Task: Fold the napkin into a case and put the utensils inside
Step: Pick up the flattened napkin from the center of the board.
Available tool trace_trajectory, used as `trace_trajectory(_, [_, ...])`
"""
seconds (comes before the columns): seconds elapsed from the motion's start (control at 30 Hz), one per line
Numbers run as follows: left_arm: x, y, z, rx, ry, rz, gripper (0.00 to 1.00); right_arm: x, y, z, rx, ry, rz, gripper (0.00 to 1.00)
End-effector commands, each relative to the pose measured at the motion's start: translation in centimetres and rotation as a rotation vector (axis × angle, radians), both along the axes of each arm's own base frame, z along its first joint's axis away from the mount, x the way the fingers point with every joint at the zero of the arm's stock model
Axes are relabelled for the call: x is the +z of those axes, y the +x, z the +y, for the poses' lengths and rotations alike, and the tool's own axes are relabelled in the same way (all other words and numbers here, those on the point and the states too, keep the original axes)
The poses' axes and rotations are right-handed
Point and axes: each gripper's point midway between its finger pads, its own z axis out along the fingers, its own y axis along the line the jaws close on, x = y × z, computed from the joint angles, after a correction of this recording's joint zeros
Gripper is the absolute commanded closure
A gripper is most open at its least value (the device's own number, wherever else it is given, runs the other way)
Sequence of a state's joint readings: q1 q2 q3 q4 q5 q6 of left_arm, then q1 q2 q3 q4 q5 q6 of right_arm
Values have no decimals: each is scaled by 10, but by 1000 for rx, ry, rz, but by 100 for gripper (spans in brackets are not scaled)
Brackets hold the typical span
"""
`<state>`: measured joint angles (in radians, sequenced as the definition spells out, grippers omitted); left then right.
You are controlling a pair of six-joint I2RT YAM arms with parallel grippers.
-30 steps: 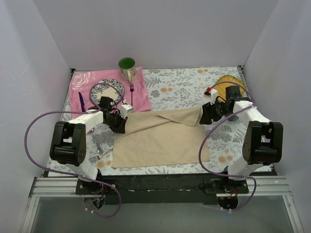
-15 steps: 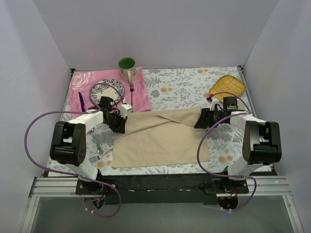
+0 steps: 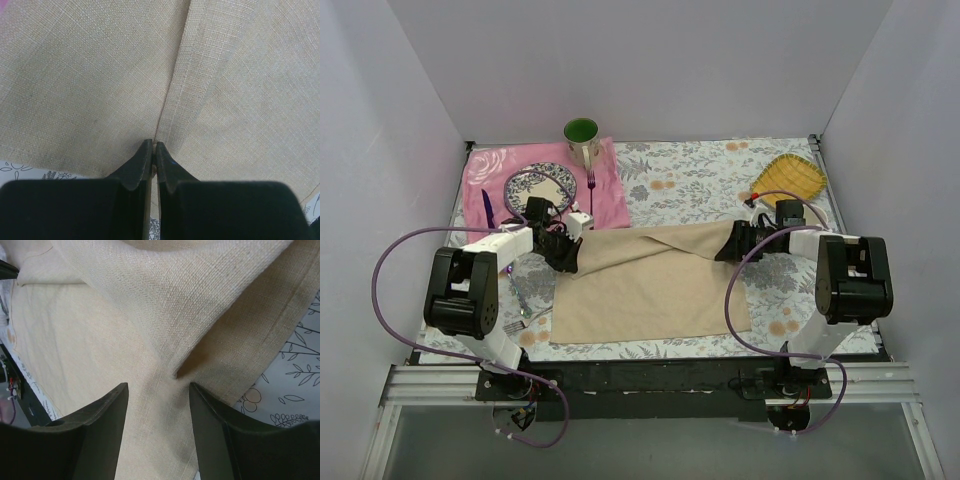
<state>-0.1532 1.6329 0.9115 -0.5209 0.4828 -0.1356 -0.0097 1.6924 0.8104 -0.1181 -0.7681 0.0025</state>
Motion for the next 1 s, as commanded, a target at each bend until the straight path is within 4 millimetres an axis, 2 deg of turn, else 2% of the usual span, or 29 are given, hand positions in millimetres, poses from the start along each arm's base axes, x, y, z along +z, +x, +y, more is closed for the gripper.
trace_trajectory(0.0, [6,16,-1,-1,5,-53,100,12,17,7,4,40,-38,42])
trace_trajectory(0.1, [5,17,0,-1,9,-52,100,9,18,8,-2,47,-24,46])
trace_trajectory(0.47, [7,17,0,-5,11,-55,100,30,27,6,-16,32,-98,46])
trace_trajectory(0.67, [5,20,-1,7,8,-50,100,8,28,3,-23,9,-44,44])
trace_trajectory(0.8, [5,23,-2,13,1,-53,100,5,28,6,-22,37,-25,44])
trace_trajectory(0.87, [3,23,-2,18,2,-46,100,4,28,8,-24,55,-17,47])
trace_trajectory(0.97, [-1,24,-1,23,5,-41,100,-2,26,11,-27,82,22,60])
